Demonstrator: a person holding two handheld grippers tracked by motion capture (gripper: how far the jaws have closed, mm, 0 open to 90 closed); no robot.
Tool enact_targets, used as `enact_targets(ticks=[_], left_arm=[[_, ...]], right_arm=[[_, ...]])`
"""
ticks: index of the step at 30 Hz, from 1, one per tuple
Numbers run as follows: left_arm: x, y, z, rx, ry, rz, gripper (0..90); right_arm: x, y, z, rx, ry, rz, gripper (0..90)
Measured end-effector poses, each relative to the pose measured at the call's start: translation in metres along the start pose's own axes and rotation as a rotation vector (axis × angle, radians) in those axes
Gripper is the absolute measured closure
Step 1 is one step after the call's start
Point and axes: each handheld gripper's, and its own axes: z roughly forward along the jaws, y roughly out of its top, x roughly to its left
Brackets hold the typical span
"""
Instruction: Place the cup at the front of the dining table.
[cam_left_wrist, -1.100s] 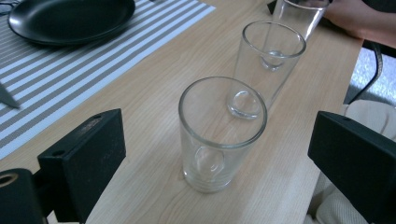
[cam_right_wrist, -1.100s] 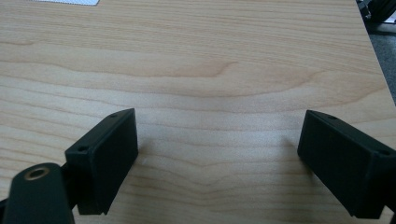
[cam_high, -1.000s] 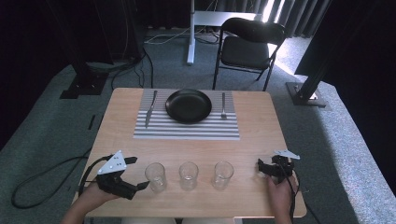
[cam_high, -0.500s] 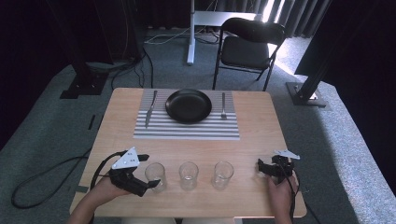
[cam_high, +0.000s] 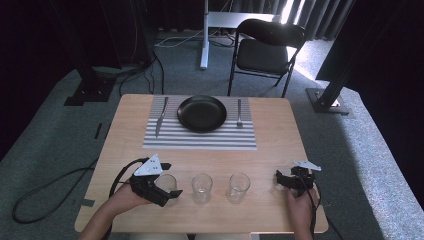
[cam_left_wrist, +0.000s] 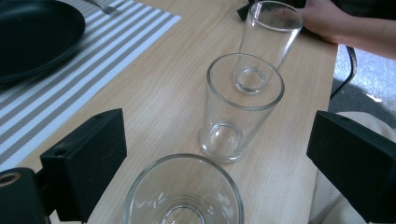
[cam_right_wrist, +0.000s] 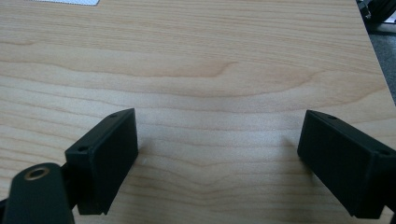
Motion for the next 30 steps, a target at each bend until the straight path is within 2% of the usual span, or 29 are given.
enact_targets(ticks=[4,8,16,21,24,28,29,30], left_arm=[[-0.001,0.007,0.008,0.032,-0.020,0.013,5.2],[0.001,0.012,0.014,0.043,-0.022,0.002,5.2],[-0.004,0.019,0.030,0.110,-0.025,0.036,5.2],[-0.005,0.022,0.038,0.137,-0.040,0.033,5.2],[-0.007,0.025,0.043,0.165,-0.043,0.047,5.2],[-0.009,0.030,0.048,0.172,-0.046,0.061,5.2],[-0.009,0.031,0.049,0.175,-0.066,0.058,5.2],[-0.009,0.031,0.049,0.175,-0.066,0.058,5.2]], right_arm=[[0.000,0.000,0.000,0.000,0.000,0.000,11.7],[0.000,0.000,0.000,0.000,0.000,0.000,11.7],[0.000,0.000,0.000,0.000,0.000,0.000,11.7],[0.000,0.000,0.000,0.000,0.000,0.000,11.7],[0.000,0.000,0.000,0.000,0.000,0.000,11.7],[0.000,0.000,0.000,0.000,0.000,0.000,11.7],[0.000,0.000,0.000,0.000,0.000,0.000,11.7],[0.000,0.000,0.000,0.000,0.000,0.000,11.7]])
